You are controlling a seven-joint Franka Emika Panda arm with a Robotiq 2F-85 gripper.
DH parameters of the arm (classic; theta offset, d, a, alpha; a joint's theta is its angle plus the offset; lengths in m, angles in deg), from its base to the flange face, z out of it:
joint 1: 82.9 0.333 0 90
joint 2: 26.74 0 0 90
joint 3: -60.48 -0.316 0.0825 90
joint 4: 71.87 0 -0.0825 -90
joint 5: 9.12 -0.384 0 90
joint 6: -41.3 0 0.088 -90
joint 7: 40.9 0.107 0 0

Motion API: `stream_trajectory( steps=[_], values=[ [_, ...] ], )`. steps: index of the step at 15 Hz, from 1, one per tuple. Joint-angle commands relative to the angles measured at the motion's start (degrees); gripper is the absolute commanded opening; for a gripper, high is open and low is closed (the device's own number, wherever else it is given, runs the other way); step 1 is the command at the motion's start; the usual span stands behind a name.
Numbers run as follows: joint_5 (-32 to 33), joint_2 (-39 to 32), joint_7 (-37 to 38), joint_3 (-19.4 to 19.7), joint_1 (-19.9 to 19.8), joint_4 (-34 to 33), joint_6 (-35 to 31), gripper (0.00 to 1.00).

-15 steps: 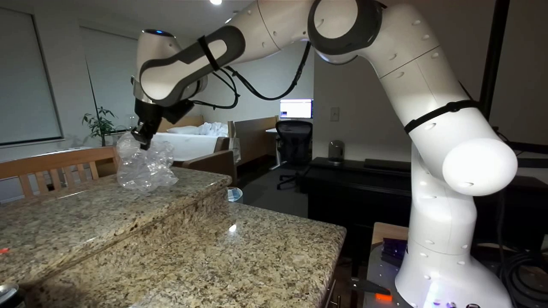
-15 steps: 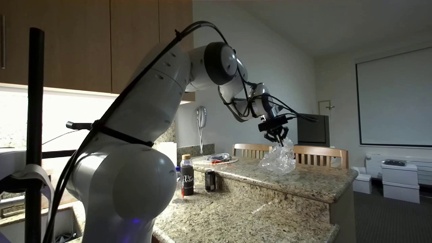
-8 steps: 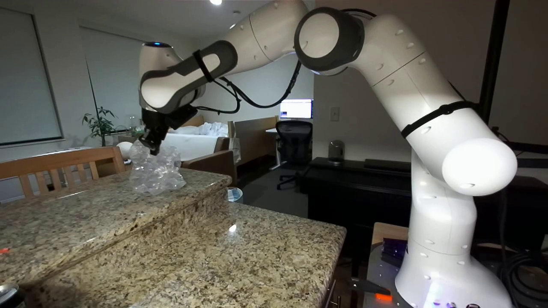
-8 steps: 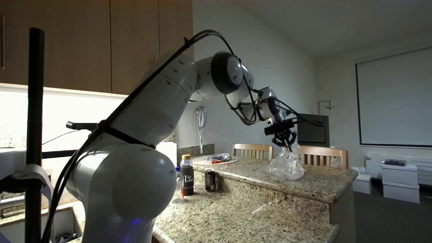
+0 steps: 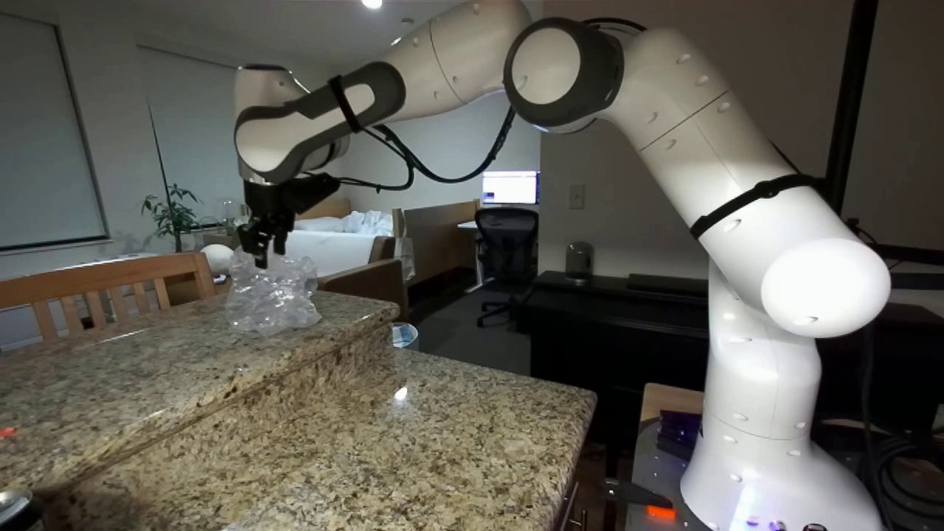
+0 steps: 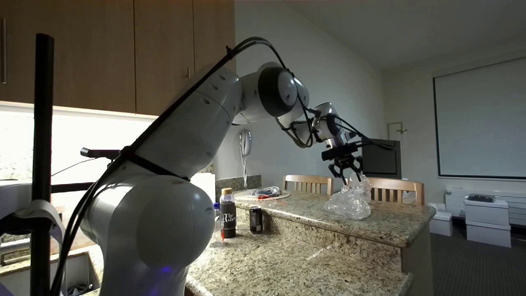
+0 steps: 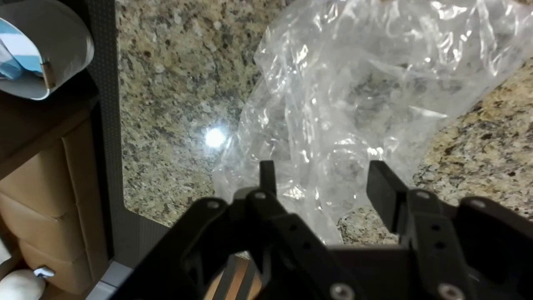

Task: Move the plastic to the top part of the table.

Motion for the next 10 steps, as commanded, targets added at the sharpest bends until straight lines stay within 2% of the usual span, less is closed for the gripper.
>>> stream_trajectory(
  steps=[1, 3, 7, 10],
  values=[
    [-1.64, 0.69, -1.65, -1.36, -1.40, -1.63, 3.32, 0.91],
    [-1.59, 0.80, -1.84, -1.41, -1.76, -2.61, 4.08, 1.00],
    [-1.62, 1.73, -2.20, -1.68, -1.89, -3.64, 5.39, 1.00],
    [-3.67, 3.07, -3.52, -3.16, -2.28, -3.53, 9.47, 1.00]
  ],
)
